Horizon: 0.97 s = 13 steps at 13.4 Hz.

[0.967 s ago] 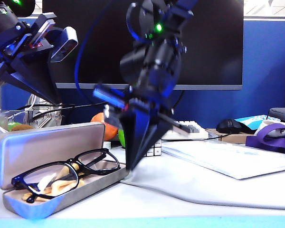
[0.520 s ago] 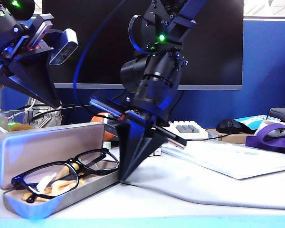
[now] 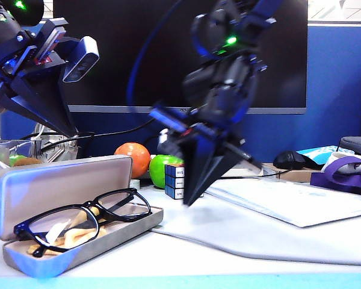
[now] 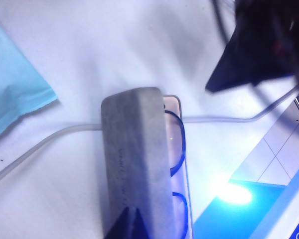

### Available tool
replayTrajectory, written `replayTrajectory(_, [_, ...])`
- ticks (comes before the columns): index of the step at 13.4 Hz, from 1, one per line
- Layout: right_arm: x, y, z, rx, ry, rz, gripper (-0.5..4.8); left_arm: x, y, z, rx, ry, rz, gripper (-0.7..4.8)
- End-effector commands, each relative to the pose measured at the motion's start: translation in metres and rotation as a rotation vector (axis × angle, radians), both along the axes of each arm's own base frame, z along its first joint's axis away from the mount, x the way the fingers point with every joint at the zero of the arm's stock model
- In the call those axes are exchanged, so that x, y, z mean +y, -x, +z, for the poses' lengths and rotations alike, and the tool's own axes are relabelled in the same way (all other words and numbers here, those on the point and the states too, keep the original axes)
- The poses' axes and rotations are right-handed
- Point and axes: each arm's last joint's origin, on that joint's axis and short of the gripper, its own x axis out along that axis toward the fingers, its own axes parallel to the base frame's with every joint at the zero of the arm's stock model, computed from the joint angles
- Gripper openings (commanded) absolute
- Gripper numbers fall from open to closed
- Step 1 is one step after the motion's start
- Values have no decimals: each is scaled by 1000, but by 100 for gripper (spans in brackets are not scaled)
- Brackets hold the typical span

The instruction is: Pick up the glasses, fold the temples of the glasses, place the glasses into the glasses case, and finally close the glasses case.

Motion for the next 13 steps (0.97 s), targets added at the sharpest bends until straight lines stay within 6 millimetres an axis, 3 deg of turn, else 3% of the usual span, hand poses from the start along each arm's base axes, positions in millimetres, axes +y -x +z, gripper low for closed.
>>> replayTrajectory(1, [-23, -13, 2, -14, -100, -33, -1, -1, -1, 1, -16, 7, -5, -5])
replayTrajectory(4, [-41, -12, -15, 5, -305, -69, -1, -1, -3, 2, -32, 17, 3, -5])
replayTrajectory(6, [-38, -4, -25, 36, -294, -57, -1, -2, -4, 3, -48, 23, 3, -5])
replayTrajectory(9, [-23, 9, -33, 49, -323, -8, -1, -2, -4, 3, -54, 22, -3, -5])
replayTrajectory(13, [13, 24, -36, 12, -352, 34, -1, -2, -4, 1, -52, 18, -7, -5])
